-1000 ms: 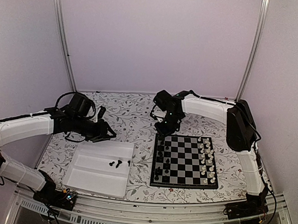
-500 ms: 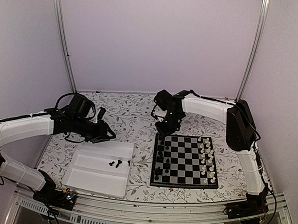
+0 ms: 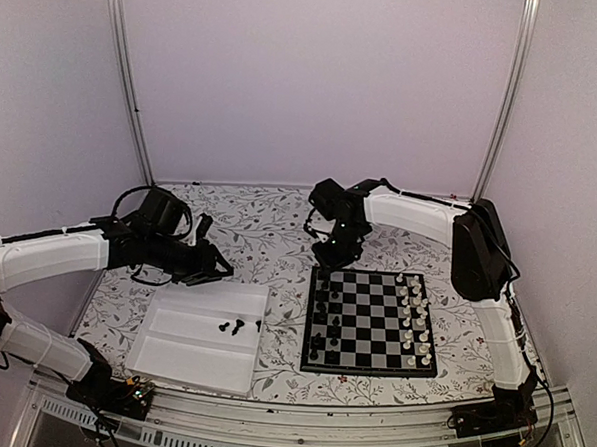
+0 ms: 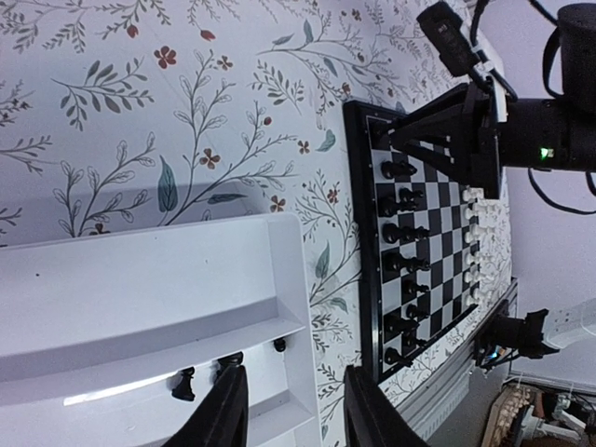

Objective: Set up the chess pieces on the board
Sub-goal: Place the chess piece on the chessboard, then pick up the chess piece from the storage box.

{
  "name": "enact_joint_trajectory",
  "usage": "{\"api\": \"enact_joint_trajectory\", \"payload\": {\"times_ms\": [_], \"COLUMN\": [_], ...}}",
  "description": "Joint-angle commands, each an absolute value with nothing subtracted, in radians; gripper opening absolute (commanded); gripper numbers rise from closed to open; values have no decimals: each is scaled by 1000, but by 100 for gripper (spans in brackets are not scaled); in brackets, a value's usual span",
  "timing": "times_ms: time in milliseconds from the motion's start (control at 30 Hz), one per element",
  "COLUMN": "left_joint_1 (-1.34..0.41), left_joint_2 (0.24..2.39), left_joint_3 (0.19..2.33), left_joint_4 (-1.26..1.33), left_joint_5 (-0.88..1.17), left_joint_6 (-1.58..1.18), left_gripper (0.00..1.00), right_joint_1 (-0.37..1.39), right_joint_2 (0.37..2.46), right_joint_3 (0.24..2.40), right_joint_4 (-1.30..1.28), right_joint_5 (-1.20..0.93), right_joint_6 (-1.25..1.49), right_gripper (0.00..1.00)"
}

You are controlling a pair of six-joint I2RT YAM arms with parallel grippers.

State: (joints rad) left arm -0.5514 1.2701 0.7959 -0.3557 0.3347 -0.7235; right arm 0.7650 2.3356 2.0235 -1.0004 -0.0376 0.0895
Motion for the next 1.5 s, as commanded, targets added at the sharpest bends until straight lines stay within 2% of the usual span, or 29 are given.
{"api": "enact_joint_trajectory", "payload": {"times_ms": [0,367,533,800,933,1033,1267,1467], "left_joint_1": [-540,-540,-545,-638,-713,-752,-769,-768], "left_joint_2": [1283,1264,1238,1247,1317,1373,1440,1482], "left_joint_3": [784,776,749,709,722,753,804,807], "left_joint_4": [-333,-358,-421,-464,-426,-440,-558,-566], "left_joint_5": [352,361,333,259,282,252,87,107], "left_joint_6": [-726,-734,-710,-620,-540,-518,-558,-521], "left_gripper": [38,38,37,39,33,30,31,32], "right_joint_1": [760,760,760,761,763,764,772,772], "right_joint_2": [2363,2341,2236,2033,1934,1897,1837,1807], "right_joint_3": [2049,2106,2101,1945,1839,1788,1688,1635], "right_joint_4": [-1016,-1049,-1084,-1022,-946,-919,-878,-865], "right_joint_5": [-46,-65,-68,-120,-135,-145,-165,-169], "right_joint_6": [91,101,124,143,133,136,158,169], "right_gripper": [24,29,33,34,33,33,33,32]}}
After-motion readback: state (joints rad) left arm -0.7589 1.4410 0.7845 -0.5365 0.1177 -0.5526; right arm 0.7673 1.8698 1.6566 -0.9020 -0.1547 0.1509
